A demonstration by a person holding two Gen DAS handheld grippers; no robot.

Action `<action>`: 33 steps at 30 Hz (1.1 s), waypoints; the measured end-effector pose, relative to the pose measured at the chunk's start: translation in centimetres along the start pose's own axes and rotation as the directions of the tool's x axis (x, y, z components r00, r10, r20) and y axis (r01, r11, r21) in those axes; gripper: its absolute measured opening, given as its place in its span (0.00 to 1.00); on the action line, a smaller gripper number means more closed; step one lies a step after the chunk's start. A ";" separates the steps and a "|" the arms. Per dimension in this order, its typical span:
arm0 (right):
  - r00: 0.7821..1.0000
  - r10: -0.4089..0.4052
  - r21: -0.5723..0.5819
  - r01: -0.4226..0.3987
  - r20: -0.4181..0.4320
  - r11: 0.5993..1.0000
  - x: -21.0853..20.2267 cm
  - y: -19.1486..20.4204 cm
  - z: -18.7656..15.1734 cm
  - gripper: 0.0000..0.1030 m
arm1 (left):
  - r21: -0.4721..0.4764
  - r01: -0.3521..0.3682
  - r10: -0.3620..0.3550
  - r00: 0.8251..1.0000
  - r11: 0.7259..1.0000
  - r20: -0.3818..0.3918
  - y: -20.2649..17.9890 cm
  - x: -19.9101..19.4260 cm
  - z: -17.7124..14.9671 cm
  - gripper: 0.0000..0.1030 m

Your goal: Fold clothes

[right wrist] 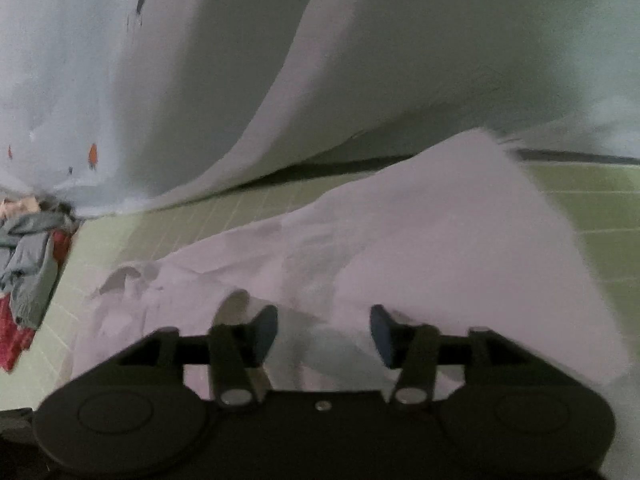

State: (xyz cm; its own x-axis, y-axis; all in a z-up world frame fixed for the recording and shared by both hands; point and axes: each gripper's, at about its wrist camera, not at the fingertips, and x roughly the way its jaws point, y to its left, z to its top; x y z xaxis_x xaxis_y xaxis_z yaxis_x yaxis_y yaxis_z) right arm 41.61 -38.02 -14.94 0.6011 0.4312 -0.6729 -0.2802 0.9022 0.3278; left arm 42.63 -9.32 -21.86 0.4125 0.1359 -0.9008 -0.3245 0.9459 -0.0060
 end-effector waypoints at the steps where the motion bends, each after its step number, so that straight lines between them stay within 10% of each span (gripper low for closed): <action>1: 0.999 -0.018 0.012 0.018 0.031 1.000 -1.5 -0.6 -0.4 0.54 | 0.000 0.000 0.000 1.000 1.000 0.000 0.0 0.0 0.0 1.00; 9: 0.967 -0.249 0.142 0.239 0.058 0.961 -5.4 -8.6 -2.0 0.67 | -0.001 -0.002 0.002 1.000 1.000 -0.004 0.0 -0.1 0.1 1.00; 17: 0.997 -0.073 0.340 0.060 0.024 0.939 -3.3 -12.7 -3.2 0.75 | -0.005 -0.004 0.004 1.000 1.000 -0.001 -0.2 -0.1 0.0 1.00; 22: 0.998 -0.040 0.437 0.011 0.056 0.899 -4.0 -13.1 -3.8 0.15 | -0.010 -0.009 0.009 1.000 1.000 -0.013 -0.1 0.0 0.1 1.00; 33: 0.948 0.122 0.384 -0.234 0.293 0.893 -10.8 -3.2 -1.0 0.09 | 0.040 -0.013 0.014 1.000 0.999 -0.014 0.0 -3.0 -0.6 1.00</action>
State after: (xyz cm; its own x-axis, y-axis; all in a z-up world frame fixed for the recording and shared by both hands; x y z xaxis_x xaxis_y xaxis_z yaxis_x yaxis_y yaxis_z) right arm 35.32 -45.55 -9.40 0.7550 0.5167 -0.4038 -0.1036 0.7020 0.7046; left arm 40.88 -9.96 -19.43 0.3962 0.1446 -0.9067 -0.2958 0.9550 0.0231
